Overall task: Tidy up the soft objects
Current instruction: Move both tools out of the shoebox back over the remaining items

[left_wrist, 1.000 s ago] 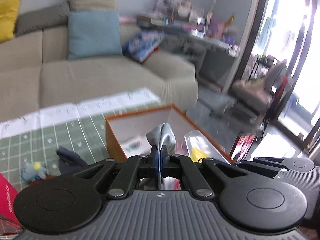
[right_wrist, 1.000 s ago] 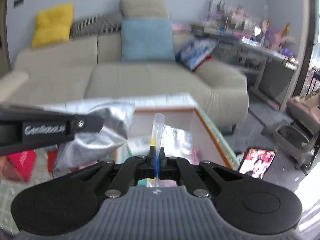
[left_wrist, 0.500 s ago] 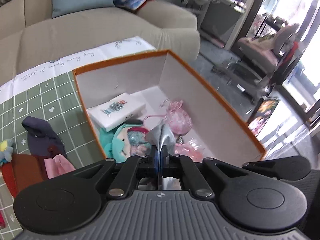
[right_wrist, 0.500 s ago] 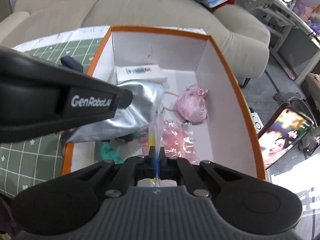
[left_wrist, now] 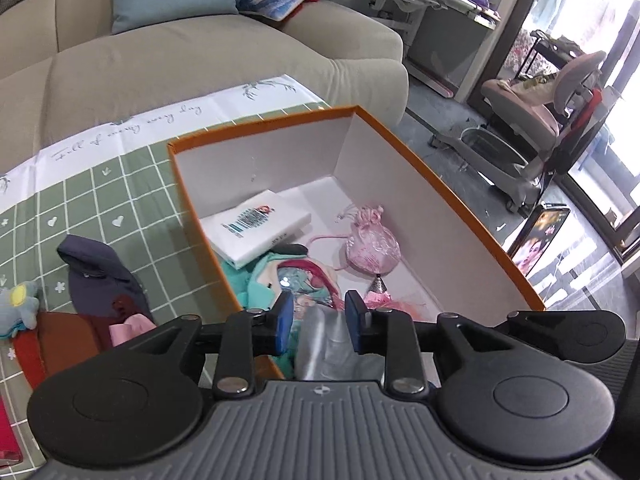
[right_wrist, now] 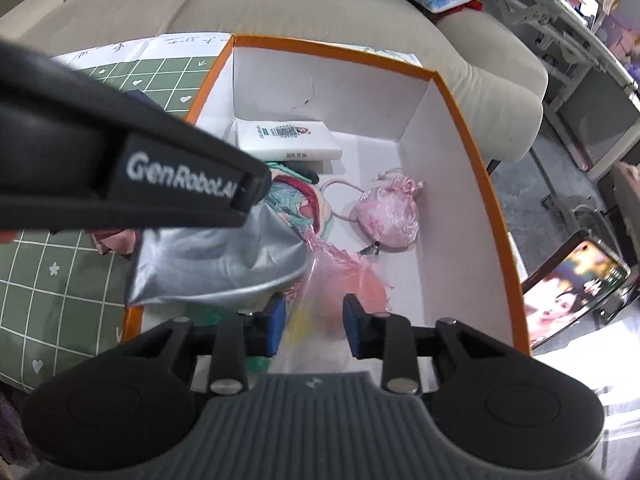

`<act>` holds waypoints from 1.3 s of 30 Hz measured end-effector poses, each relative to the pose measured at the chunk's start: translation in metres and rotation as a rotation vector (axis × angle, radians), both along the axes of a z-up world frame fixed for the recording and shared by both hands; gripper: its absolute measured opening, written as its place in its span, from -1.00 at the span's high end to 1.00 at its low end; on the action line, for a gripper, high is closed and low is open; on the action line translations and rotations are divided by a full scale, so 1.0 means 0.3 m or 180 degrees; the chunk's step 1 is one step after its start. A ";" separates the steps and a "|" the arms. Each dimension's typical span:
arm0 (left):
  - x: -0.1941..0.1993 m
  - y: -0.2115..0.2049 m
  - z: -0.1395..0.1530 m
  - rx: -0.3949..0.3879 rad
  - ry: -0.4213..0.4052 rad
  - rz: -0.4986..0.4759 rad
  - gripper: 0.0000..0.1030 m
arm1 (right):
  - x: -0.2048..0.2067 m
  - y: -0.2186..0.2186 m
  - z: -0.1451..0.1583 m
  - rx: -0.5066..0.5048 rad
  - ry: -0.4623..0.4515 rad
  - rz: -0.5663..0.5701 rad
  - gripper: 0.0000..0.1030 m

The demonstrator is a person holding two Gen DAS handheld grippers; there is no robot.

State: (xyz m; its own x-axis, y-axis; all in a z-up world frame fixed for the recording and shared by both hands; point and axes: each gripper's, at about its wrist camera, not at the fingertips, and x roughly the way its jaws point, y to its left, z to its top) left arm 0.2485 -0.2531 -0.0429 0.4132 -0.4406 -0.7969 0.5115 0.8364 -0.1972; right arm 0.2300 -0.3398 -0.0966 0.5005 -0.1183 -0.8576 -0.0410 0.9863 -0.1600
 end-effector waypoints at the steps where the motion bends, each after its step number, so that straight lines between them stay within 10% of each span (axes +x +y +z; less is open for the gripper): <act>1: 0.000 0.008 0.008 -0.0006 -0.0007 0.0012 0.32 | -0.002 0.006 0.006 -0.0024 -0.0007 0.0005 0.32; 13: -0.056 0.136 0.122 -0.0079 -0.0259 0.0125 0.21 | -0.063 0.071 0.132 -0.0183 -0.0288 0.0027 0.14; 24: -0.125 0.266 0.080 0.0064 -0.0251 0.0414 0.21 | -0.073 0.085 0.156 0.0918 -0.0337 0.0053 0.18; 31: -0.154 0.333 0.063 0.0059 -0.0203 0.0510 0.21 | -0.054 0.078 0.104 0.1208 -0.0170 -0.0064 0.99; 39: -0.175 0.374 0.065 -0.0008 -0.0204 0.0594 0.20 | -0.082 0.080 0.164 0.1072 -0.0350 -0.0060 1.00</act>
